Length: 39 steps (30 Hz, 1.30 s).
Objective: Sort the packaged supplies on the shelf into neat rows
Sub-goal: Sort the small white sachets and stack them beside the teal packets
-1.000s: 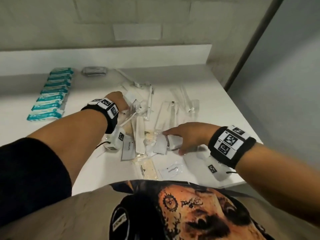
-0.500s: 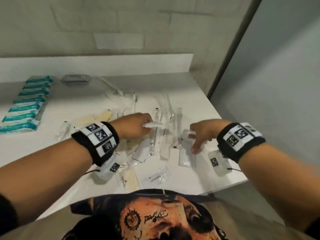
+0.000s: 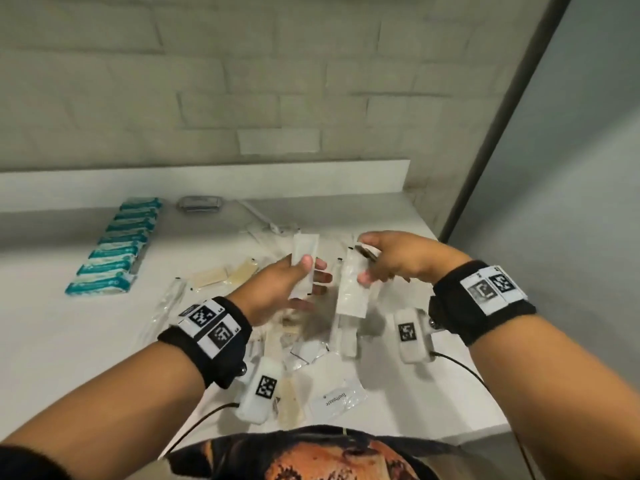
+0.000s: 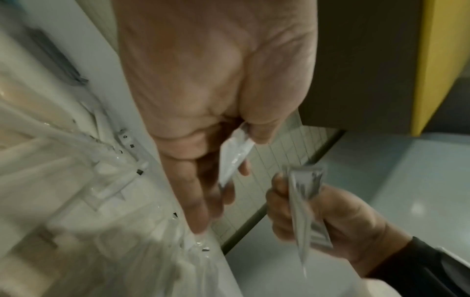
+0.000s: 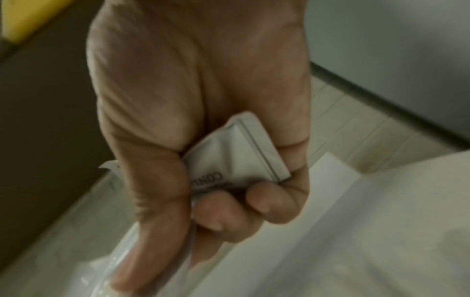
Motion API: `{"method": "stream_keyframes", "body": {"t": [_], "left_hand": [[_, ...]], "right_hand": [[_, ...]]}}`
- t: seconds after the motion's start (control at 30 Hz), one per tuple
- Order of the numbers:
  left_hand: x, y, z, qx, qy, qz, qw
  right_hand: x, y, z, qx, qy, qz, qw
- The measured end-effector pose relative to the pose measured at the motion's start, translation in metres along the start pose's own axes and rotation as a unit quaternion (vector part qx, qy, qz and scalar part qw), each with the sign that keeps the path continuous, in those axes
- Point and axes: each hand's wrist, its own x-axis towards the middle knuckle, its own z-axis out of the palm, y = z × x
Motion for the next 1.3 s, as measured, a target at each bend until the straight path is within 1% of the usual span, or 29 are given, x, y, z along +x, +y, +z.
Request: {"method": "stream_keyframes", "body": {"t": [0.03,0.1,0.13,0.17,0.2,0.23,0.3,0.33,0.37,0.4,0.5,0.57,0.67,0.7,0.73,0.8,0.87,0.9,0.93,0.97,1.0,1.03,1.07,1.1,1.13,1.17,1.2,1.23,1.3], "left_hand": [[-0.005,0.003,0.002,-0.052,-0.027,-0.012,0.998],[-0.013,0.009,0.003,-0.130,-0.077,-0.023,0.988],[-0.015,0.010,0.003,-0.146,-0.078,-0.019,0.986],[-0.019,0.014,0.000,-0.150,-0.062,-0.010,0.987],[-0.021,0.014,-0.004,-0.145,-0.037,0.000,0.989],[-0.023,0.016,-0.009,-0.138,-0.009,0.010,0.990],[-0.027,0.018,-0.023,-0.126,0.033,0.023,0.991],[-0.030,0.019,-0.032,-0.131,0.050,0.027,0.990],[-0.033,0.020,-0.038,-0.144,0.063,0.027,0.987],[-0.034,0.019,-0.046,-0.160,0.077,0.025,0.984],[-0.046,0.017,-0.062,-0.184,0.107,0.026,0.977],[-0.054,0.013,-0.069,-0.196,0.122,0.039,0.972],[-0.065,0.009,-0.083,-0.187,0.139,0.054,0.971],[-0.068,0.009,-0.085,-0.180,0.142,0.055,0.972],[-0.071,0.008,-0.089,-0.172,0.144,0.055,0.973],[-0.076,0.007,-0.097,-0.162,0.142,0.049,0.975],[-0.079,0.007,-0.102,-0.164,0.140,0.046,0.975],[-0.080,0.007,-0.104,-0.174,0.135,0.044,0.975],[-0.081,0.007,-0.106,-0.189,0.126,0.040,0.973],[-0.082,0.008,-0.107,-0.207,0.115,0.038,0.971],[-0.084,0.008,-0.109,-0.219,0.103,0.040,0.970],[-0.085,0.008,-0.111,-0.219,0.091,0.043,0.971],[-0.086,0.007,-0.113,-0.210,0.084,0.046,0.973],[-0.086,0.006,-0.117,-0.197,0.084,0.051,0.975],[-0.087,0.005,-0.121,-0.183,0.089,0.056,0.978],[-0.087,0.003,-0.126,-0.172,0.097,0.058,0.979],[-0.087,0.003,-0.129,-0.162,0.105,0.058,0.979],[-0.086,0.001,-0.133,-0.154,0.112,0.059,0.980],[-0.084,-0.001,-0.138,-0.133,0.118,0.065,0.982]], "right_hand": [[0.002,-0.014,0.001,0.042,0.006,-0.031,0.999],[0.015,-0.038,0.012,0.064,0.042,-0.072,0.994],[0.021,-0.047,0.020,0.053,0.074,-0.088,0.992],[0.027,-0.056,0.029,0.036,0.106,-0.105,0.988],[0.031,-0.061,0.036,0.040,0.131,-0.121,0.983],[0.033,-0.065,0.042,0.075,0.140,-0.142,0.977],[0.036,-0.066,0.049,0.211,0.113,-0.155,0.958],[0.037,-0.068,0.053,0.277,0.087,-0.147,0.946],[0.039,-0.067,0.056,0.319,0.072,-0.138,0.935],[0.042,-0.066,0.059,0.326,0.073,-0.132,0.933],[0.050,-0.070,0.074,0.280,0.122,-0.124,0.944],[0.051,-0.072,0.083,0.321,0.115,-0.120,0.932],[0.054,-0.079,0.097,0.421,0.075,-0.110,0.897],[0.053,-0.079,0.098,0.433,0.083,-0.108,0.891],[0.054,-0.081,0.100,0.429,0.100,-0.113,0.891],[0.057,-0.091,0.103,0.389,0.147,-0.158,0.896],[0.062,-0.103,0.111,0.295,0.197,-0.228,0.907],[0.064,-0.108,0.117,0.211,0.227,-0.263,0.914],[0.069,-0.113,0.126,0.095,0.264,-0.293,0.914],[0.072,-0.115,0.135,-0.040,0.299,-0.322,0.898],[0.075,-0.115,0.144,-0.149,0.316,-0.344,0.872],[0.077,-0.114,0.150,-0.201,0.317,-0.361,0.854],[0.077,-0.115,0.153,-0.199,0.301,-0.361,0.860],[0.075,-0.117,0.154,-0.161,0.285,-0.343,0.880],[0.073,-0.119,0.153,-0.107,0.275,-0.311,0.903],[0.074,-0.120,0.150,-0.053,0.270,-0.279,0.920],[0.073,-0.121,0.146,-0.007,0.273,-0.252,0.928],[0.072,-0.122,0.142,0.033,0.282,-0.243,0.928],[0.071,-0.128,0.134,0.071,0.309,-0.256,0.913]]}}
